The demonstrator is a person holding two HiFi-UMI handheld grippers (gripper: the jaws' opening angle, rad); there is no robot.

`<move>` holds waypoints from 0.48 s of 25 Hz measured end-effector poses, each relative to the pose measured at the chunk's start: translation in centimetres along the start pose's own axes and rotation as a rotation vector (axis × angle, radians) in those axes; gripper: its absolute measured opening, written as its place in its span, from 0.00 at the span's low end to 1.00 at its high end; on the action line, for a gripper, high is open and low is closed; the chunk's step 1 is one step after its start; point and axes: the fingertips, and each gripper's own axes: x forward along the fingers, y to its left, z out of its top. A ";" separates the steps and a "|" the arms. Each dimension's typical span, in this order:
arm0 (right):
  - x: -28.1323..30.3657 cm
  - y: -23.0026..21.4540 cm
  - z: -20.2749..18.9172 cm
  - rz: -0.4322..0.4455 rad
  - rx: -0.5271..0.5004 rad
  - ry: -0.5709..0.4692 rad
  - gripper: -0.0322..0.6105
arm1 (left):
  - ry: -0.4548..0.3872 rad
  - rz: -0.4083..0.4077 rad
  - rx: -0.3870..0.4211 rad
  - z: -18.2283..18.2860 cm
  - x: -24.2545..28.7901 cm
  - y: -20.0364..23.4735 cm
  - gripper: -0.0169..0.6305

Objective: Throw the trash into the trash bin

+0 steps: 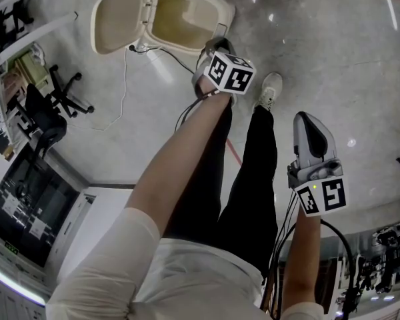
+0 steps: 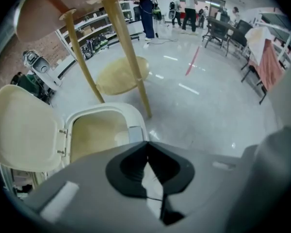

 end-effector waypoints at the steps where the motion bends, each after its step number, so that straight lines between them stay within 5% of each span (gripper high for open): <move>1: 0.0 0.0 0.0 -0.001 -0.002 0.001 0.05 | -0.006 -0.005 -0.003 0.0 -0.2 0.1 0.03; 12: 0.5 3.6 0.8 0.025 -0.058 -0.001 0.05 | -0.053 -0.053 -0.059 -2.5 -4.0 0.7 0.03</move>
